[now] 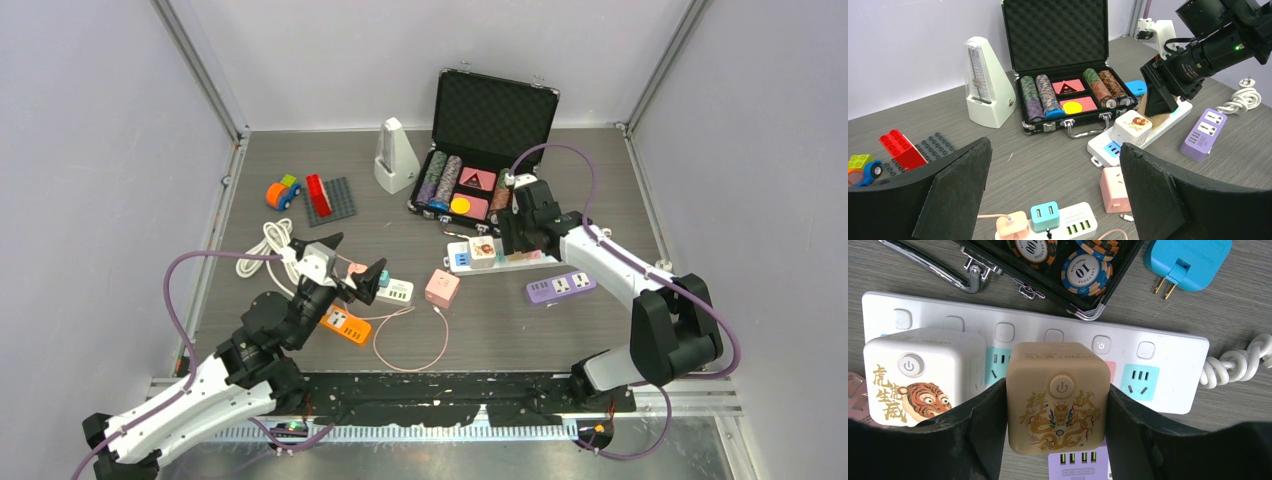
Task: Insert the plug
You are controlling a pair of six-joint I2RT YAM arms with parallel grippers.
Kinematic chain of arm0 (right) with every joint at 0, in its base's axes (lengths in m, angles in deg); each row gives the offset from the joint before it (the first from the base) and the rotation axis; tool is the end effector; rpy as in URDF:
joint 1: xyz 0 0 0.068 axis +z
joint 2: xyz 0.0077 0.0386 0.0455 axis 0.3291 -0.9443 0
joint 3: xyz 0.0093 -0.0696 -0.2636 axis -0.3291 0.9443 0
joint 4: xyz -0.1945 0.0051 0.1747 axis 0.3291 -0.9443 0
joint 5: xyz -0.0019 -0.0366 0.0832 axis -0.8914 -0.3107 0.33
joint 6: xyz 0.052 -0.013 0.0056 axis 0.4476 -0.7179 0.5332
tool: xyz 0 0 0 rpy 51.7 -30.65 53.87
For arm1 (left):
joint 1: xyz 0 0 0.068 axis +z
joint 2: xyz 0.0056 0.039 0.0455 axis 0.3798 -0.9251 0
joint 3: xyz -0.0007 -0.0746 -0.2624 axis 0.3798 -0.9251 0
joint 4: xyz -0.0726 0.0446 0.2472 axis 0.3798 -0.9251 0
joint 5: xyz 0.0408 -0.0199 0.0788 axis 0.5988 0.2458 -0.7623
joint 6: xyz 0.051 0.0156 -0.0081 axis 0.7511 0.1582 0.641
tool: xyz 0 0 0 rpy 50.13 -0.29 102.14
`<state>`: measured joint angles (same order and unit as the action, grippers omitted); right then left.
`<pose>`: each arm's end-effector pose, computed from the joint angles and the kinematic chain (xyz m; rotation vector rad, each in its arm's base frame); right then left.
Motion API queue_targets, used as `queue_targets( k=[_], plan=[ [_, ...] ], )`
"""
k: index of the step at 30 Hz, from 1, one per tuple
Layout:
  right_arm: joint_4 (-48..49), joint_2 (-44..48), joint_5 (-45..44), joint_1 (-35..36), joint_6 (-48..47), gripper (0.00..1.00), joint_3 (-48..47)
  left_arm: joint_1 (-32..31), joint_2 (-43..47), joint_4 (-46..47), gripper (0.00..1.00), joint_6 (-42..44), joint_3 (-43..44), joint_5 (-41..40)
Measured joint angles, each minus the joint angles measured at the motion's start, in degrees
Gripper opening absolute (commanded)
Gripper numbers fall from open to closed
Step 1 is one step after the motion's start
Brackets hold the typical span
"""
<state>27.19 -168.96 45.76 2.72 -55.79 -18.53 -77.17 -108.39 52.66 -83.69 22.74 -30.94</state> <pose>0.2752 0.1043 0.2263 -0.3085 2.4489 -0.0175 0.0856 -0.0972 0.3062 0.3661 1.4255 -0.4931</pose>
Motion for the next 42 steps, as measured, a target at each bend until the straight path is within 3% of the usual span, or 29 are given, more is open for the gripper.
queue_targets(
  k=[24,42],
  plan=[
    [-5.6,-2.7,-1.5,0.2,2.8,0.05,-3.7,0.0,-0.7,0.0,0.99,0.0,0.0,0.0],
    [1.7,-0.8,-4.2,1.8,6.3,0.05,1.7,0.0,-0.7,0.0,0.99,0.0,0.0,0.0]
  ],
)
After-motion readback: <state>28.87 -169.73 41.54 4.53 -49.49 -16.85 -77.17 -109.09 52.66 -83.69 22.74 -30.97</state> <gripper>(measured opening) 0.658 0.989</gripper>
